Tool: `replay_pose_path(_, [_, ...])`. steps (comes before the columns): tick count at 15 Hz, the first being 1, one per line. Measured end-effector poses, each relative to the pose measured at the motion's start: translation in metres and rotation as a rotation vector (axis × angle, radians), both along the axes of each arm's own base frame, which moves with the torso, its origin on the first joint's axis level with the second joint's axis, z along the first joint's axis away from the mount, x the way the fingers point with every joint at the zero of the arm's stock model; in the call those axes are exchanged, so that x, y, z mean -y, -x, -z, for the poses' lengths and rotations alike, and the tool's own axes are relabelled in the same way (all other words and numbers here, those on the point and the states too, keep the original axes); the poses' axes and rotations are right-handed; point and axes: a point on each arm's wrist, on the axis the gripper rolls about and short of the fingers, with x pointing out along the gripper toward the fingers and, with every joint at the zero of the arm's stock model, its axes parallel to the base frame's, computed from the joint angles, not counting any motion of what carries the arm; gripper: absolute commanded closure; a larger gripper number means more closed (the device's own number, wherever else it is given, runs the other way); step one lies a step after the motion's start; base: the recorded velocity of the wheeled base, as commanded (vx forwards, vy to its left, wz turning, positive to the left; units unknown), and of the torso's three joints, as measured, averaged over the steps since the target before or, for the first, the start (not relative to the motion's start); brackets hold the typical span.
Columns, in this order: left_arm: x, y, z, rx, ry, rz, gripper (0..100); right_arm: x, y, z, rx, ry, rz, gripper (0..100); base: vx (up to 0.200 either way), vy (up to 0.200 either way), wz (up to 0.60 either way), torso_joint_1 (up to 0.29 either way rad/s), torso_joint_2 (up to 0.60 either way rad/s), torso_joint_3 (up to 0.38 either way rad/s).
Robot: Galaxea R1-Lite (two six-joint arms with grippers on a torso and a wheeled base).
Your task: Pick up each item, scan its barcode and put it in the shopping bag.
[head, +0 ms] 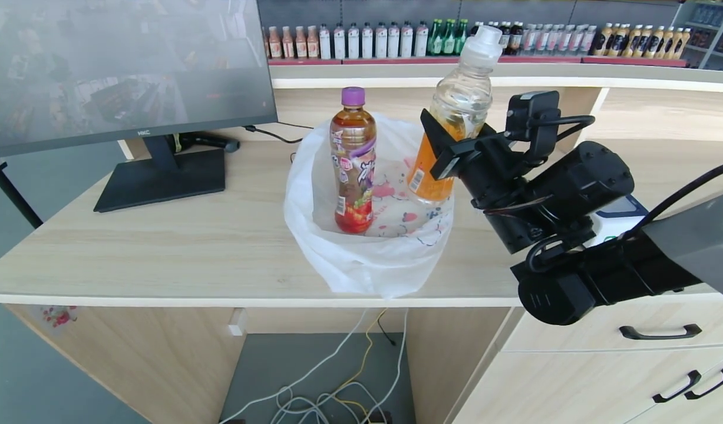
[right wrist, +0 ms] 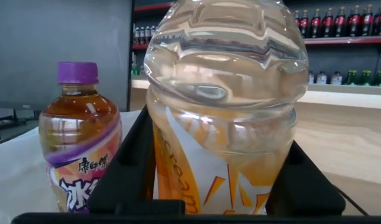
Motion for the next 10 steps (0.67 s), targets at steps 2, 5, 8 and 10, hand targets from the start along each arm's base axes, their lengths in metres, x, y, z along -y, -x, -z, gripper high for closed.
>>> replay_pose_path(2, [0.000, 0.000, 0.000, 0.000, 0.000, 0.000, 0, 0.000, -0.003, 0.003, -0.002, 0.009, 0.000, 100, 0.000, 0.000, 0.00, 0.000, 0.00, 0.000])
replay_pose_path(5, [0.000, 0.000, 0.000, 0.000, 0.000, 0.000, 0, -0.001, -0.008, 0.009, -0.010, 0.015, 0.008, 100, 0.000, 0.000, 0.00, 0.000, 0.00, 0.000])
replay_pose_path(8, [0.000, 0.000, 0.000, 0.000, 0.000, 0.000, 0, -0.004, -0.014, 0.016, -0.020, 0.022, 0.006, 100, 0.000, 0.000, 0.00, 0.000, 0.00, 0.000])
replay_pose_path(10, [0.000, 0.000, 0.000, 0.000, 0.000, 0.000, 0, -0.006, -0.018, 0.019, -0.023, 0.022, 0.007, 100, 0.000, 0.000, 0.00, 0.000, 0.00, 0.000])
